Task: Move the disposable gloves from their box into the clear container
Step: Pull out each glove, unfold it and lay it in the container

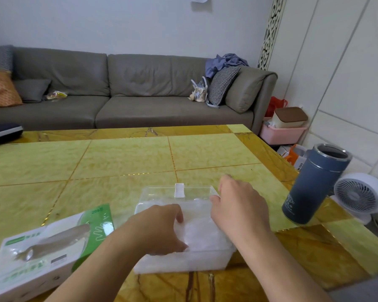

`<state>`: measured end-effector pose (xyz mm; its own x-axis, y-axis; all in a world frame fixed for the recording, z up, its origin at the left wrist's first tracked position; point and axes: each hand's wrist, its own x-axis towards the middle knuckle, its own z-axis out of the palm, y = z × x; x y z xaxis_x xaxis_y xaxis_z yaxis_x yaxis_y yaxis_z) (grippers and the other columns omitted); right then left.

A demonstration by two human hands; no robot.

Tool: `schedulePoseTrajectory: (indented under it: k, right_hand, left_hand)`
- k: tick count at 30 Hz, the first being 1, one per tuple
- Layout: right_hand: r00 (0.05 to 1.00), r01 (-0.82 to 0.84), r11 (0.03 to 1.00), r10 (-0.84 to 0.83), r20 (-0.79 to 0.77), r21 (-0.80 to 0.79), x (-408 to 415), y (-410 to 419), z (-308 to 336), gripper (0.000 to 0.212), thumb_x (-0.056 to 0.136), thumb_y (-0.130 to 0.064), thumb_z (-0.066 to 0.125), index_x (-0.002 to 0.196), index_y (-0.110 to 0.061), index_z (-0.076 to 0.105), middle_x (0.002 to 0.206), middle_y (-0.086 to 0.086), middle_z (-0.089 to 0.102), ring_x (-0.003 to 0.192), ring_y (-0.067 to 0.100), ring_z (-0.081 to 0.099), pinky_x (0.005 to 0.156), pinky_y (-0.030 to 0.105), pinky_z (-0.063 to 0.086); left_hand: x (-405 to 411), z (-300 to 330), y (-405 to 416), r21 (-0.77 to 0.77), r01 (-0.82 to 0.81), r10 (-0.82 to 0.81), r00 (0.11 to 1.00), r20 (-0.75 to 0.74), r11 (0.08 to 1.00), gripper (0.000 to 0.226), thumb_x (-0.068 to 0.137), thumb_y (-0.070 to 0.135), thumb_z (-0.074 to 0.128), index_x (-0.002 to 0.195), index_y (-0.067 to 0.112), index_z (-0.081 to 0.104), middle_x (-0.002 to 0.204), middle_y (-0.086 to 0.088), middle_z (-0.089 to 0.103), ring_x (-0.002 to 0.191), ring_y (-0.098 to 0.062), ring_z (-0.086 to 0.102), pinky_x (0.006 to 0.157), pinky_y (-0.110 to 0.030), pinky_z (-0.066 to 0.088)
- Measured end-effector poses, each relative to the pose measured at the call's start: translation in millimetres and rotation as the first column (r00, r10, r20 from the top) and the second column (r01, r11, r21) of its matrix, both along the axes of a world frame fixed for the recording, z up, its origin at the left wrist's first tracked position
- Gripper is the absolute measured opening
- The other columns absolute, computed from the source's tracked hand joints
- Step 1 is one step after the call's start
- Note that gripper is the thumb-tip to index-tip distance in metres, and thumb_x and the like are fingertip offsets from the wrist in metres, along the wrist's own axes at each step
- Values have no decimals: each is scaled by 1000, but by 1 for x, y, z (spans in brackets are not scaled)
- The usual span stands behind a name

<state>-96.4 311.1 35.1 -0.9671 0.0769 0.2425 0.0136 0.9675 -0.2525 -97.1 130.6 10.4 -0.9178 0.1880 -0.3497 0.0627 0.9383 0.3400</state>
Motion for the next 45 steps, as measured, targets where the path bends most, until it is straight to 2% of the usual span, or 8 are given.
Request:
schedulePoseTrajectory:
  k: [4, 6, 11, 15, 21, 27, 40, 45]
  right_hand:
    - [953, -304, 948, 301, -46, -95, 16, -17, 14, 10, 98, -14, 55, 101, -23, 55, 99, -11, 52, 93, 11, 54, 81, 30, 55]
    - [925, -348, 929, 363, 116, -129, 24, -26, 12, 9, 98, -19, 52, 94, -20, 60, 97, -6, 57, 89, 16, 59, 74, 32, 55]
    - [893, -343, 938, 310, 327, 49, 19, -26, -8, 33, 98, -24, 59, 131, -20, 62, 128, 5, 62, 108, 28, 66, 82, 36, 54]
    - [892, -366, 928, 328, 312, 70, 13, -27, -16, 50, 98, -27, 61, 146, -31, 48, 134, 1, 60, 115, 26, 65, 84, 35, 51]
    - [893, -353, 933, 315, 321, 66, 14, -29, -19, 37, 93, -22, 63, 129, -28, 60, 121, 4, 64, 102, 29, 68, 76, 37, 49]
    - [857, -348, 934, 285, 430, 75, 14, -27, -16, 33, 94, -18, 62, 126, -25, 66, 119, 6, 54, 100, 30, 63, 75, 34, 44]
    - [696, -322, 946, 250, 673, -18, -4, -27, -14, 41, 92, -14, 61, 133, -19, 56, 124, 13, 59, 89, 29, 56, 54, 30, 35]
    - [705, -304, 951, 270, 656, -64, -3, -25, -18, 45, 91, -17, 63, 135, -21, 55, 125, 12, 61, 104, 32, 64, 71, 35, 45]
  left_hand:
    - [-1, 1, 3, -40, 13, -13, 1000, 2, 999, 54, 78, 55, 80, 121, 40, 51, 101, 14, 65, 75, -7, 68, 70, -30, 57]
    - [0, 1, 4, -44, 28, -28, 1000, -7, 999, 55, 77, 54, 79, 122, 40, 51, 103, 14, 64, 72, -7, 65, 65, -28, 54]
    - [8, 5, 1, -31, 17, -19, 998, -52, 999, 52, 83, 53, 75, 126, 36, 51, 105, 12, 65, 89, -11, 70, 75, -29, 58]
    - [31, 14, 1, -136, 55, -102, 925, -367, 989, 44, 94, 48, 65, 130, 44, 41, 115, 17, 57, 104, -9, 62, 86, -31, 54]
    - [27, 6, -2, -155, -42, -10, 946, -325, 987, 37, 98, 46, 57, 131, 30, 51, 127, 7, 58, 113, -15, 62, 85, -29, 51]
    - [12, 7, 15, -171, -113, 72, 971, -227, 979, 36, 103, 54, 47, 88, 23, 40, 96, 0, 54, 85, -22, 55, 65, -30, 39]
    - [-7, -12, 18, -230, -232, 128, 911, -391, 945, 23, 98, 19, 59, 87, 23, 38, 74, 6, 38, 94, -24, 69, 63, -30, 43]
    - [-7, -8, 14, -243, -177, 89, 938, -335, 954, 27, 98, 9, 52, 81, 20, 34, 77, 4, 38, 82, -24, 59, 62, -28, 41]
